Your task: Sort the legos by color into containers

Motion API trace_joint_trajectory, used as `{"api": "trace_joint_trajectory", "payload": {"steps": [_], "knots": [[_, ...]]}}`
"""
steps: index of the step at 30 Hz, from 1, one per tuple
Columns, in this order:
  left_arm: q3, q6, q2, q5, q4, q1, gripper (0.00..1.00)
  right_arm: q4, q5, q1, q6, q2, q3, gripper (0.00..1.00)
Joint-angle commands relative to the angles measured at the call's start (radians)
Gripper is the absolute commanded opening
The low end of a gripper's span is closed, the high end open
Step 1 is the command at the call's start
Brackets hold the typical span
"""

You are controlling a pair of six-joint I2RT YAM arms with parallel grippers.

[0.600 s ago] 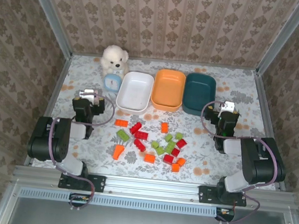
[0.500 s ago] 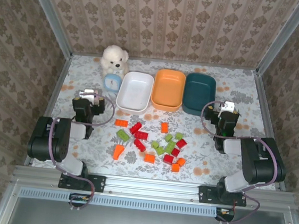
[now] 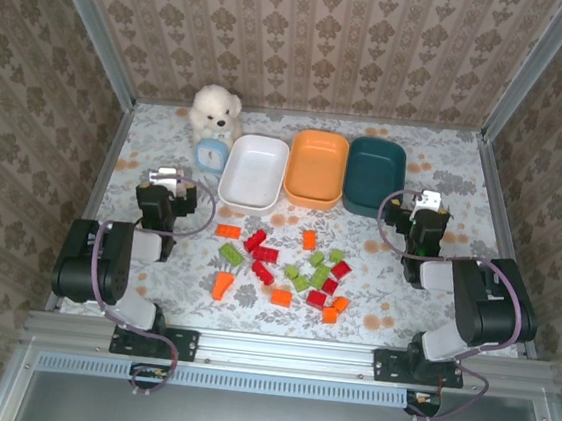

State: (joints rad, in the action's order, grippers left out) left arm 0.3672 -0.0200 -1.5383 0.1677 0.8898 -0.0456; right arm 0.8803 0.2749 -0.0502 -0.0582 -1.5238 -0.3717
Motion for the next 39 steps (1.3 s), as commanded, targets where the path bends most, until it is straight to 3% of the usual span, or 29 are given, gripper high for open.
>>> {"api": "trace_joint_trajectory", "payload": {"steps": [1,6,8,10,12,15,17,18,20,21,22,24,27,29,32,39], "knots": [[0.022,-0.011,0.001,-0.004,0.000,-0.001,1.00,0.022,-0.016,-0.002,-0.003,-0.008,-0.013,1.00],[0.015,-0.017,0.005,0.001,0.014,-0.003,1.00,0.024,-0.017,-0.002,-0.002,-0.007,-0.012,1.00],[-0.005,-0.017,0.055,0.063,0.009,-0.020,1.00,0.021,-0.022,0.000,0.000,0.015,-0.009,1.00],[-0.033,-0.046,0.142,0.228,0.008,-0.087,1.00,-0.101,-0.001,-0.011,0.009,0.114,-0.030,1.00],[-0.027,-0.124,0.241,0.395,-0.027,-0.191,1.00,-0.219,0.110,-0.045,0.009,0.255,-0.050,1.00],[0.040,-0.182,0.425,0.478,-0.190,-0.313,1.00,-0.342,0.190,-0.111,0.061,0.492,-0.115,1.00],[0.097,-0.194,0.532,0.526,-0.295,-0.378,1.00,-0.527,0.202,-0.147,0.059,0.602,-0.254,1.00],[0.139,-0.195,0.583,0.544,-0.350,-0.403,1.00,-0.684,0.206,-0.151,-0.029,0.632,-0.362,1.00],[0.249,-0.194,0.645,0.521,-0.507,-0.452,1.00,-1.098,0.216,-0.131,-0.319,0.638,-0.585,1.00],[0.326,-0.135,0.656,0.541,-0.607,-0.463,1.00,-1.303,0.241,-0.128,-0.445,0.626,-0.673,1.00],[0.429,0.026,0.665,0.553,-0.787,-0.465,1.00,-1.407,0.281,-0.126,-0.545,0.617,-0.714,1.00],[0.618,0.379,0.663,0.441,-1.239,-0.426,1.00,-1.402,0.116,-0.103,-0.504,0.632,-0.699,1.00],[0.638,0.655,0.673,0.241,-1.335,-0.284,1.00,-1.396,-0.026,-0.104,-0.497,0.659,-0.706,1.00],[0.627,0.699,0.682,0.091,-1.330,-0.206,1.00,-1.482,-0.035,-0.130,-0.488,0.641,-0.768,0.98],[0.680,0.679,0.646,0.043,-1.427,-0.217,1.00,-1.615,-0.009,-0.208,-0.427,0.585,-0.880,0.90],[0.760,0.565,0.587,0.106,-1.630,-0.431,1.00,-1.867,0.058,-0.424,-0.419,0.475,-1.028,0.86]]}}
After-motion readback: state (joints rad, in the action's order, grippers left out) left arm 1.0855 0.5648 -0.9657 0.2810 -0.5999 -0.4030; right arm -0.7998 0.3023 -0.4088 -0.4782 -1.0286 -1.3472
